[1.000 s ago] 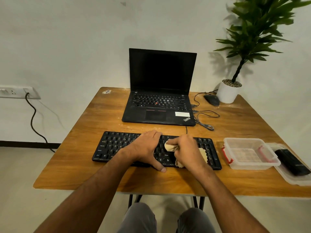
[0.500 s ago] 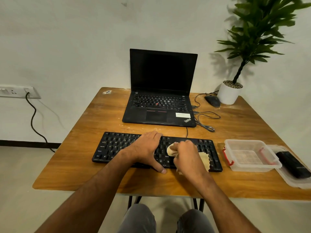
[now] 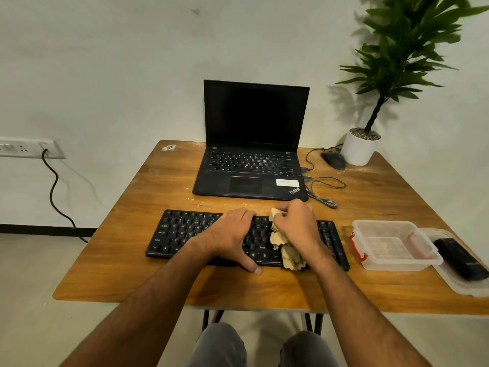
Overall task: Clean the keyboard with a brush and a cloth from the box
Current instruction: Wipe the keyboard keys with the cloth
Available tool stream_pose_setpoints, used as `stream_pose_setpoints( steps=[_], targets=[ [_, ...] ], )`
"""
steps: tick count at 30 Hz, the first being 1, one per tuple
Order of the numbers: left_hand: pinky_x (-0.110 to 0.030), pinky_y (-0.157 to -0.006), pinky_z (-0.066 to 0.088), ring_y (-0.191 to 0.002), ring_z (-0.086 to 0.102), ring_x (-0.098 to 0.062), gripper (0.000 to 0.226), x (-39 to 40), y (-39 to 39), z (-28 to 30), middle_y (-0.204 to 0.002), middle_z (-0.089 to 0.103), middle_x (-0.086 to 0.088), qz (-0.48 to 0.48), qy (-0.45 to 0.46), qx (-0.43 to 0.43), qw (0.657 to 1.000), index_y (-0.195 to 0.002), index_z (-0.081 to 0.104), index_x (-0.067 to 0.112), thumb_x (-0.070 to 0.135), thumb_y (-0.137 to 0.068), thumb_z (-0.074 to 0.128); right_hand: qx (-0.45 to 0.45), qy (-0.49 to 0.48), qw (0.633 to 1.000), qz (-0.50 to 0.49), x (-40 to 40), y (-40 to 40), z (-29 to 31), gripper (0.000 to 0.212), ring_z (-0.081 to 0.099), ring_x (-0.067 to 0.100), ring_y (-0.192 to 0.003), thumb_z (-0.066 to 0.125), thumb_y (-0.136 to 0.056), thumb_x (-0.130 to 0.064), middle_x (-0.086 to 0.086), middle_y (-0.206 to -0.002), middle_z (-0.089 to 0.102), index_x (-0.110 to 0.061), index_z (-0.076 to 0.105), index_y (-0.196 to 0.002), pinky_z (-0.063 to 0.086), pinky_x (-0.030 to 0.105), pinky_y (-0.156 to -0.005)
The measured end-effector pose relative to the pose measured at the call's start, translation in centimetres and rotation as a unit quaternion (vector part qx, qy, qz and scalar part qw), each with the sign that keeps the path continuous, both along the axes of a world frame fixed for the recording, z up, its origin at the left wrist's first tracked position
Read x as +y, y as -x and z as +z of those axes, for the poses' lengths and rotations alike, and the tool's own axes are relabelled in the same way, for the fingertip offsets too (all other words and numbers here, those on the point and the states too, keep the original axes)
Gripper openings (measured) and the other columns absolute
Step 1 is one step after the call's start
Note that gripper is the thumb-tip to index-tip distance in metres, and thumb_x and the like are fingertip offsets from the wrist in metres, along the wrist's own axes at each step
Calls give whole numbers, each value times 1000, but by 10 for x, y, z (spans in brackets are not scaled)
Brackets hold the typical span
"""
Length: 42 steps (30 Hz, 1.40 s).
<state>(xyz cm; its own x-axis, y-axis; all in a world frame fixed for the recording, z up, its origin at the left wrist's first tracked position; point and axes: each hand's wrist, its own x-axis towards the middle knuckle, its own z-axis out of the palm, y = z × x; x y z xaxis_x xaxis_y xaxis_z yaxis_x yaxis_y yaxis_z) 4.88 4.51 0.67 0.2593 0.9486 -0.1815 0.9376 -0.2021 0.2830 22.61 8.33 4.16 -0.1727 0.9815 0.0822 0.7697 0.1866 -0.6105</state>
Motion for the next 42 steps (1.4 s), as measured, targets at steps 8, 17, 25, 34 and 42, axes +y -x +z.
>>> stream_pose_setpoints(
  steps=[8, 17, 25, 34, 42],
  targets=[
    [-38, -126, 26, -145, 33, -22, 141, 1, 0, -2, -159, 34, -2, -2, -4, 3, 1000, -161, 21, 14, 78, -54, 88, -121, 0, 993, 5, -5, 9, 1, 11, 60, 16, -74, 74, -82, -14, 1, -73, 61, -11, 69, -73, 49, 29, -59],
    [-40, -123, 31, -139, 38, -21, 139, 4, 4, -10, -152, 39, -2, -9, -17, 1, 1000, -158, 26, 14, 82, -52, 86, -174, -6, 983, 64, -38, -1, 13, 6, 55, 15, -71, 68, -88, -17, -1, -75, 55, -13, 65, -84, 44, 25, -59],
    [-39, -122, 32, -136, 39, -20, 140, 7, 5, -15, -149, 40, 0, -7, -16, -1, 1000, -156, 28, 16, 84, -48, 84, -205, 47, 972, 106, -60, -22, 15, 12, 67, 17, -86, 70, -86, -19, 2, -92, 72, -12, 74, -95, 52, 25, -69],
    [-41, -124, 30, -140, 38, -21, 140, 6, 6, -14, -152, 39, -2, -11, -22, 1, 1000, -158, 26, 14, 82, -50, 86, -88, -11, 996, 31, -32, -16, 14, 19, 56, -5, -74, 77, -86, -16, -4, -94, 71, -13, 75, -105, 37, 3, -58],
    [-42, -125, 29, -143, 35, -22, 143, 8, 4, -15, -156, 36, -3, -5, -10, 4, 1000, -159, 23, 14, 81, -50, 87, -151, 17, 986, 64, -61, -27, 1, 11, 67, 10, -78, 73, -85, -19, -1, -89, 75, -13, 78, -94, 44, 13, -59]
  ],
)
